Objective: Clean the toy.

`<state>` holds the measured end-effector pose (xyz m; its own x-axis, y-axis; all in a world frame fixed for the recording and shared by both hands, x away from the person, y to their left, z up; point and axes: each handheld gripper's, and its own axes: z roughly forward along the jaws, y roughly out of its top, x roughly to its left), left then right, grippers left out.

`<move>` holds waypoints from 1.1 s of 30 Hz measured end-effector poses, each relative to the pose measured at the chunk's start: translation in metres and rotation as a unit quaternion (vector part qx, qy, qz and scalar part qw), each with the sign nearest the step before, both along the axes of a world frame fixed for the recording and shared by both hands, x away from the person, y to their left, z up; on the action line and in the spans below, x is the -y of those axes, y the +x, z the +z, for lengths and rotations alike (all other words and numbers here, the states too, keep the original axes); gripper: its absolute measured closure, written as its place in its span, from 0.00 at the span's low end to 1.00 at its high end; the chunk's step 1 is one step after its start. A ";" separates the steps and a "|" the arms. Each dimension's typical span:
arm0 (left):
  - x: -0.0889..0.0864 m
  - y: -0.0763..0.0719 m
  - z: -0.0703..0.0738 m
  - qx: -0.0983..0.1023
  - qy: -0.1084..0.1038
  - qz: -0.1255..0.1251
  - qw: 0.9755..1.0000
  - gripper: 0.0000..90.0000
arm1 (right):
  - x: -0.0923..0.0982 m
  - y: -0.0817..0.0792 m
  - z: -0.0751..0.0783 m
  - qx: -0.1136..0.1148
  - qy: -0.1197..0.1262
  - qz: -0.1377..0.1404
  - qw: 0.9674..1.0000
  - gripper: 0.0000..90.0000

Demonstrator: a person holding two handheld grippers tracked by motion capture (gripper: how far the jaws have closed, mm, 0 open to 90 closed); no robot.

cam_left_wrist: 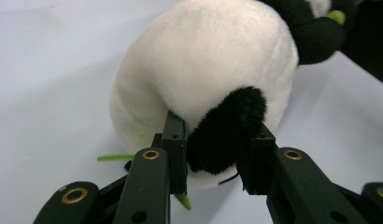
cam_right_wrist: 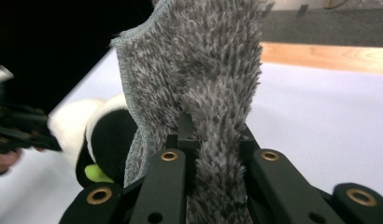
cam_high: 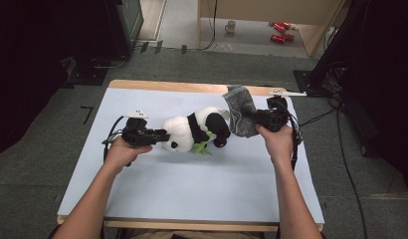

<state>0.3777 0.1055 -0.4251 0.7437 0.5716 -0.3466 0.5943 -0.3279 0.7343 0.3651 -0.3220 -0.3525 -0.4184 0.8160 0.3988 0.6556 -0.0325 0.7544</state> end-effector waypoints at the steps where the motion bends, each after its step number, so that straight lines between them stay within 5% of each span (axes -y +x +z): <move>1: -0.002 0.001 -0.001 -0.001 -0.003 -0.001 1.000 0.76 | 0.004 -0.001 0.002 0.001 0.017 0.000 1.000 0.90; 10: -0.007 0.000 -0.006 0.009 -0.001 -0.034 0.999 0.76 | -0.009 0.010 -0.008 -0.001 0.064 0.049 0.997 0.90; 18: -0.006 -0.002 -0.008 0.007 -0.003 -0.021 1.000 0.75 | -0.026 0.025 -0.028 -0.024 0.080 0.094 0.992 0.90; 25: -0.008 -0.002 -0.012 -0.003 -0.015 -0.002 1.000 0.73 | -0.030 0.034 -0.055 -0.056 0.092 0.090 0.990 0.90; 33: -0.009 0.000 -0.012 -0.009 -0.021 0.004 1.000 0.72 | -0.026 0.035 -0.077 -0.081 0.063 0.069 0.992 0.90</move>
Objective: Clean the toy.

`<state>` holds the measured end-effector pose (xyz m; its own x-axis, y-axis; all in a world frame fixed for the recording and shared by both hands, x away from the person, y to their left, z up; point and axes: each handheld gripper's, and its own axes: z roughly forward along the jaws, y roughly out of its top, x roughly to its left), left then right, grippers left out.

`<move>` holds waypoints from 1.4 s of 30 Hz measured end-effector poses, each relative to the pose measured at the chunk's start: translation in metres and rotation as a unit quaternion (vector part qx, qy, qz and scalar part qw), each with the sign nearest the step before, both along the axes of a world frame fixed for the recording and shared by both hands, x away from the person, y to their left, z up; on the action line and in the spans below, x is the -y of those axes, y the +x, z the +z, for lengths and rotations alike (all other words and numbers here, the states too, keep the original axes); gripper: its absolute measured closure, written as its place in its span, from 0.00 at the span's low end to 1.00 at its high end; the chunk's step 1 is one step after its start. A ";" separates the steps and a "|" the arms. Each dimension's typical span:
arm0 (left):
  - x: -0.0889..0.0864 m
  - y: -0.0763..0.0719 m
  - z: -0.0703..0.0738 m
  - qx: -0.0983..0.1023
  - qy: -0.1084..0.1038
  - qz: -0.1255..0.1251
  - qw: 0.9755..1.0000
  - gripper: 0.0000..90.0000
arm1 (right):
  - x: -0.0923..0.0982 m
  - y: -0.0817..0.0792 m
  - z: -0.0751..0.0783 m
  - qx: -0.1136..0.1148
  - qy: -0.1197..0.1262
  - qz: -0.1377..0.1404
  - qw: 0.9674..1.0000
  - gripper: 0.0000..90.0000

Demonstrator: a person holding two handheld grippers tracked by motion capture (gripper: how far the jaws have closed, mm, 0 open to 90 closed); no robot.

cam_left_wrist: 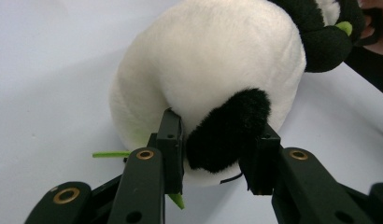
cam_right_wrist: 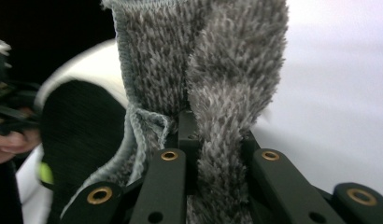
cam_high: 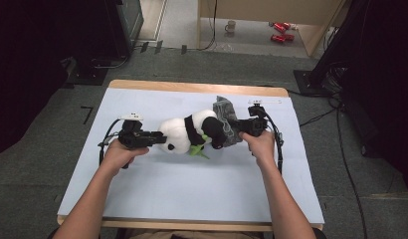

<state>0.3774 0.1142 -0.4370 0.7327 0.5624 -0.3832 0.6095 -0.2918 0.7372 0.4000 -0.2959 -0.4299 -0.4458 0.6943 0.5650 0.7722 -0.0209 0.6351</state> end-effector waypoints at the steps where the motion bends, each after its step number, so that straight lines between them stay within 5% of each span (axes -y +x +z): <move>1: 0.000 0.000 0.000 -0.001 -0.001 0.000 1.000 0.72 | 0.000 0.000 -0.002 -0.004 -0.003 0.000 1.000 0.90; 4: -0.001 0.001 0.000 -0.002 -0.002 -0.001 1.000 0.72 | 0.000 -0.001 -0.008 -0.006 -0.010 -0.007 1.000 0.90; 11: -0.002 0.003 -0.001 -0.005 -0.006 -0.006 1.000 0.72 | -0.002 0.001 -0.025 -0.042 -0.077 -0.006 0.996 0.90; 17: -0.002 0.003 -0.001 -0.004 -0.004 -0.006 1.000 0.71 | 0.005 -0.001 -0.018 -0.028 -0.105 -0.013 0.994 0.90; 30: -0.001 0.002 0.000 -0.002 -0.004 -0.005 1.000 0.71 | 0.034 -0.011 0.028 0.030 -0.051 -0.053 0.997 0.90; 42: 0.000 0.002 0.000 -0.003 -0.005 -0.004 1.000 0.71 | 0.005 -0.022 0.065 0.086 -0.005 -0.008 0.996 0.90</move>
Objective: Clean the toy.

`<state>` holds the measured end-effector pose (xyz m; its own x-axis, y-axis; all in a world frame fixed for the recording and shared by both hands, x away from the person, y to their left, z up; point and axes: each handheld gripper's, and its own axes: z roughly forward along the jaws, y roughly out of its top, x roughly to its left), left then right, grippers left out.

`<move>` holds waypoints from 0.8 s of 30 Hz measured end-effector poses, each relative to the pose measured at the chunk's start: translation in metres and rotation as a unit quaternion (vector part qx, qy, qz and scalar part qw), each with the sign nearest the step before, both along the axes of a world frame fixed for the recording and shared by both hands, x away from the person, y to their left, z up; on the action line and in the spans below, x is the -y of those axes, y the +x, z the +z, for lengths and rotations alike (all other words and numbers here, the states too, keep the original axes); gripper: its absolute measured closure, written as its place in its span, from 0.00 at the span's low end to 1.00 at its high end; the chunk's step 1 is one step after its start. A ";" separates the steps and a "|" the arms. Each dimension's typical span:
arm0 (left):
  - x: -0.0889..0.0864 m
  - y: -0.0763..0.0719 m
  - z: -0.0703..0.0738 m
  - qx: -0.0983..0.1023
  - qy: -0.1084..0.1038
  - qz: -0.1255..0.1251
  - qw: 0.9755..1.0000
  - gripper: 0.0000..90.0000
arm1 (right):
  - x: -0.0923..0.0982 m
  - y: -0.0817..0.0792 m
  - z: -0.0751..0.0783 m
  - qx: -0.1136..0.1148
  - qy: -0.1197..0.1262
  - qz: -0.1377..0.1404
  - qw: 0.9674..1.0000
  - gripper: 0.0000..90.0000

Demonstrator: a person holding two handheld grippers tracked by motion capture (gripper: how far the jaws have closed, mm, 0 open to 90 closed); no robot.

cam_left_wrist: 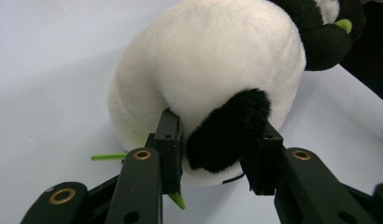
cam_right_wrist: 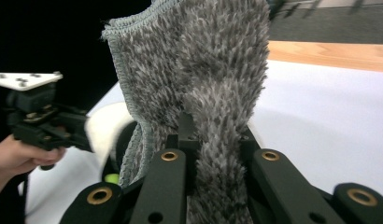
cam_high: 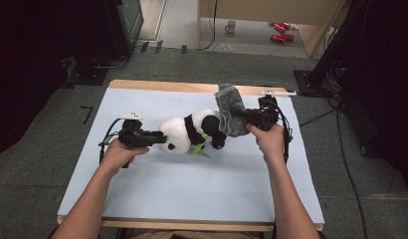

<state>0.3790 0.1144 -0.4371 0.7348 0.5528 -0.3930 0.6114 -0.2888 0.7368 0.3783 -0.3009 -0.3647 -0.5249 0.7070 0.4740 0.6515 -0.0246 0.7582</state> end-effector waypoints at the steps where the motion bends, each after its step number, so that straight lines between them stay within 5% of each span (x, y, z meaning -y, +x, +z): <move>1: 0.000 0.000 0.000 0.000 0.000 0.000 1.000 0.71 | -0.004 0.000 0.000 0.002 -0.001 0.004 1.000 0.90; 8: 0.000 0.000 0.000 -0.003 0.002 -0.004 1.000 0.70 | -0.022 0.004 -0.013 -0.016 -0.017 0.026 0.999 0.90; 24: 0.003 0.000 -0.001 0.001 -0.002 -0.002 1.000 0.70 | -0.013 0.012 -0.051 -0.056 -0.002 0.006 0.998 0.90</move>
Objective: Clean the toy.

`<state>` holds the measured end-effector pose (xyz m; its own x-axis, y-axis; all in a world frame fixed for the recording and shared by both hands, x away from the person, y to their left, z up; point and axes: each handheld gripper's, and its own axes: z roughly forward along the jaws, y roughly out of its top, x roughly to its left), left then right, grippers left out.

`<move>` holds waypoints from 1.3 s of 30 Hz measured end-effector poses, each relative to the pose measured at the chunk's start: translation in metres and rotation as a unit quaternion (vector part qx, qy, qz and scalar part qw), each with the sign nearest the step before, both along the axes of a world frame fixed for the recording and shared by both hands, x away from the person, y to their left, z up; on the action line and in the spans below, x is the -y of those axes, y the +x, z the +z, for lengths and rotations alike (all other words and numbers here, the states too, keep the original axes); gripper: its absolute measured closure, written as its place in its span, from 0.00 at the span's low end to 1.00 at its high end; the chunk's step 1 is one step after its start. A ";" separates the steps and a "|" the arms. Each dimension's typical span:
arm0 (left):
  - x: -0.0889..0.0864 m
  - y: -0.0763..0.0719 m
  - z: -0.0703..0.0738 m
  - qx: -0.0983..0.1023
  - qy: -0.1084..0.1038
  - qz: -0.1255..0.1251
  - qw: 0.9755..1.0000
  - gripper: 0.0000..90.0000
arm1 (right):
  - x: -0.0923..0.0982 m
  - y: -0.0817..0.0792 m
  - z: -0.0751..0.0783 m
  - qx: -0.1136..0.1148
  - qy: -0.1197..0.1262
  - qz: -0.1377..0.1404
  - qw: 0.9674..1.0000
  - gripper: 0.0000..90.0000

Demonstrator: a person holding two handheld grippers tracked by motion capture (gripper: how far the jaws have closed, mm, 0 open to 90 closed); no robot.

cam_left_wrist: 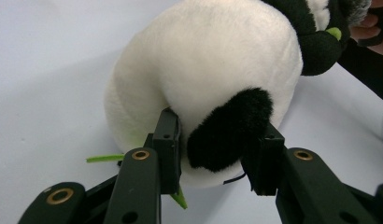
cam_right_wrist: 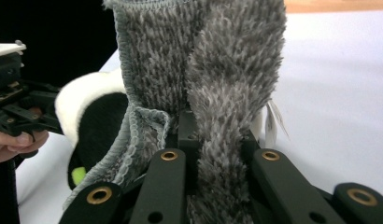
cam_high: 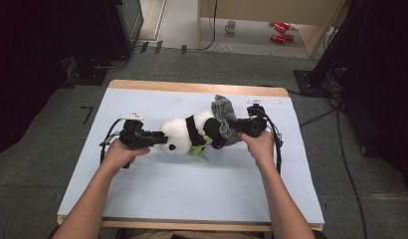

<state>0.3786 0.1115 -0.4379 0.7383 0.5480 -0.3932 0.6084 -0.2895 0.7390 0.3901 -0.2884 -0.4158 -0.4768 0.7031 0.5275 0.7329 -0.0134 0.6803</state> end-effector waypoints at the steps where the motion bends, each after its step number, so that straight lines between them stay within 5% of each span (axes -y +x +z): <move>1: 0.000 0.000 0.000 -0.001 0.000 0.000 1.000 0.69 | 0.001 0.000 -0.002 0.000 -0.001 -0.001 1.000 0.90; 9: 0.000 0.001 0.000 -0.003 -0.002 0.005 1.000 0.69 | 0.005 0.002 -0.018 -0.020 -0.016 -0.010 1.000 0.90; 20: -0.002 0.002 0.000 -0.005 -0.006 0.010 1.000 0.69 | 0.004 0.007 -0.036 -0.063 -0.089 -0.008 0.994 0.90; 22: -0.002 0.002 0.000 -0.005 -0.006 0.012 1.000 0.69 | 0.008 0.007 -0.033 -0.061 -0.099 -0.014 0.993 0.90; 32: -0.001 0.001 0.002 -0.005 -0.006 0.016 1.000 0.69 | 0.026 -0.009 0.018 -0.001 -0.049 -0.039 0.998 0.89; 39: 0.001 0.002 0.007 -0.034 -0.018 0.011 0.999 0.75 | 0.025 -0.022 0.051 0.036 -0.030 -0.030 0.998 0.89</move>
